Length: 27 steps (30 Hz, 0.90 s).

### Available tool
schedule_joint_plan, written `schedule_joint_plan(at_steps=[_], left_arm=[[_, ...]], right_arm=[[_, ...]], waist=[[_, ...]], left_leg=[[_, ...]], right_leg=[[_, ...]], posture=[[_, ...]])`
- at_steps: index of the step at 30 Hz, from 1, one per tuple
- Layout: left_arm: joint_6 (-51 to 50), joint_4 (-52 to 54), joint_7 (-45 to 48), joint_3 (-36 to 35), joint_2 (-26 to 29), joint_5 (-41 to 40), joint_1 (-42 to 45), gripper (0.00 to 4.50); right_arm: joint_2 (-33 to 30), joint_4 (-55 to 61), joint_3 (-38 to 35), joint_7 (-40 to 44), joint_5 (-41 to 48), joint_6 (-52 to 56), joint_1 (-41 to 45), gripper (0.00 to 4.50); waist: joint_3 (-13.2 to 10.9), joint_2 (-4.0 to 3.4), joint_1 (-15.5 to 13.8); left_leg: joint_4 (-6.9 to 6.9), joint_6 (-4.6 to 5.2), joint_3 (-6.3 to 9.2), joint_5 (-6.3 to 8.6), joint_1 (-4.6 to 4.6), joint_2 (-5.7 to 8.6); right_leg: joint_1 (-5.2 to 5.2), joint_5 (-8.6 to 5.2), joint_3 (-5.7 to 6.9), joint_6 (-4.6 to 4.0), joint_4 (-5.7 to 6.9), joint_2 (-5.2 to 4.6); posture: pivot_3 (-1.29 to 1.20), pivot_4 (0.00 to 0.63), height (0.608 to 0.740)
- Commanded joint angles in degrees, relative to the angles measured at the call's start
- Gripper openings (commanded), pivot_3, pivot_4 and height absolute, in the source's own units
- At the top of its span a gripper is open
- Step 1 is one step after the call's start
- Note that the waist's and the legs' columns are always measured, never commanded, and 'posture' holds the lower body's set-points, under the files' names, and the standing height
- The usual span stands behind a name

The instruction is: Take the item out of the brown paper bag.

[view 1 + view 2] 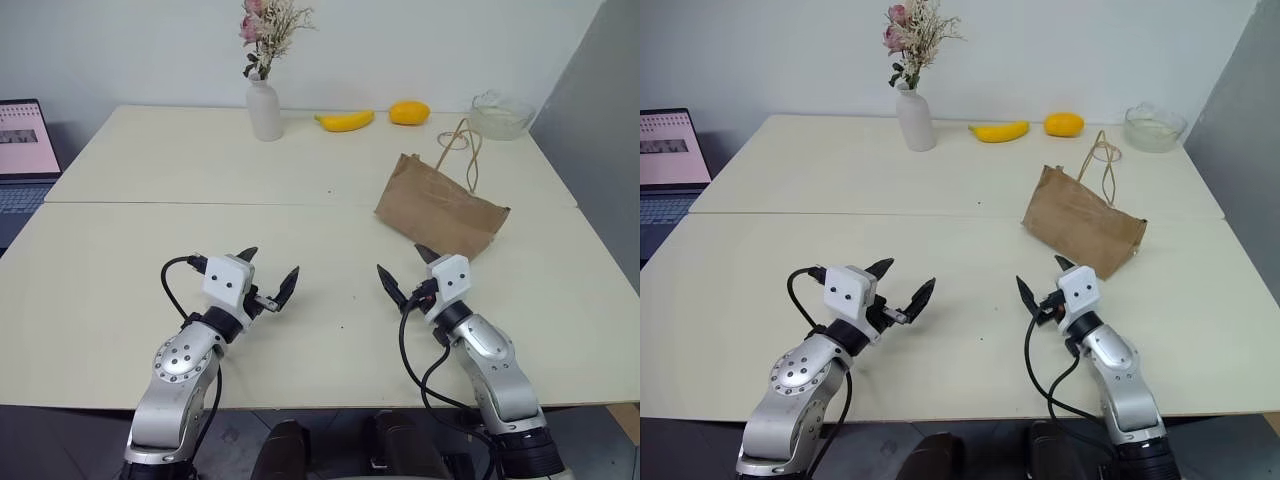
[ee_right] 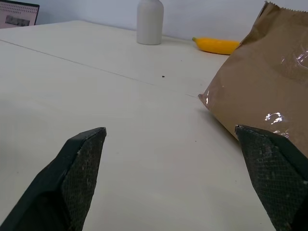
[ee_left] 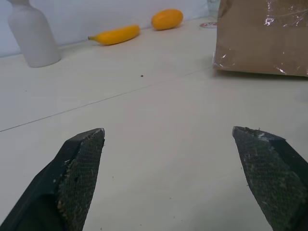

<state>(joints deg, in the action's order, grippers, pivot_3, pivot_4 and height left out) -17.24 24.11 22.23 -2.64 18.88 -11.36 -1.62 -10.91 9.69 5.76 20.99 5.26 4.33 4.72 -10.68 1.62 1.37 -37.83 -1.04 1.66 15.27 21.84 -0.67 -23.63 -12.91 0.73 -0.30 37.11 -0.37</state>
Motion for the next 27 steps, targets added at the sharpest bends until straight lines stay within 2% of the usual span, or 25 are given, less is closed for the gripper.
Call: schedule_joint_plan(at_steps=[1,17,27], left_arm=[[1.6,1.5,0.8,0.0,-0.2,-1.0,0.3,4.46],[0.1,2.5,0.3,-0.1,0.9,0.6,0.4,4.46],[-6.5,7.0,7.4,-5.1,8.0,-9.5,7.0,4.46]], right_arm=[[-0.1,1.8,-0.1,-0.1,0.0,-0.7,0.0,4.5],[0.0,1.3,-0.1,0.1,0.1,-0.9,0.2,4.5],[-1.8,5.2,-1.7,0.4,0.9,-0.4,0.0,4.5]], waist=[[0.0,0.0,0.0],[0.0,0.0,0.0],[0.0,-0.02,0.0]], left_leg=[[0.0,0.0,0.0,0.0,0.0,0.0],[0.0,0.0,-0.02,0.0,0.0,-0.01],[0.0,0.0,-0.03,0.0,0.03,-0.01]], right_leg=[[0.0,0.0,0.0,0.0,0.0,0.0],[-0.02,0.0,-0.02,0.0,0.0,0.01],[-0.06,0.0,-0.03,0.0,0.01,0.04]], posture=[[0.0,0.15,0.74],[0.0,0.15,0.74],[0.0,0.15,0.74]])
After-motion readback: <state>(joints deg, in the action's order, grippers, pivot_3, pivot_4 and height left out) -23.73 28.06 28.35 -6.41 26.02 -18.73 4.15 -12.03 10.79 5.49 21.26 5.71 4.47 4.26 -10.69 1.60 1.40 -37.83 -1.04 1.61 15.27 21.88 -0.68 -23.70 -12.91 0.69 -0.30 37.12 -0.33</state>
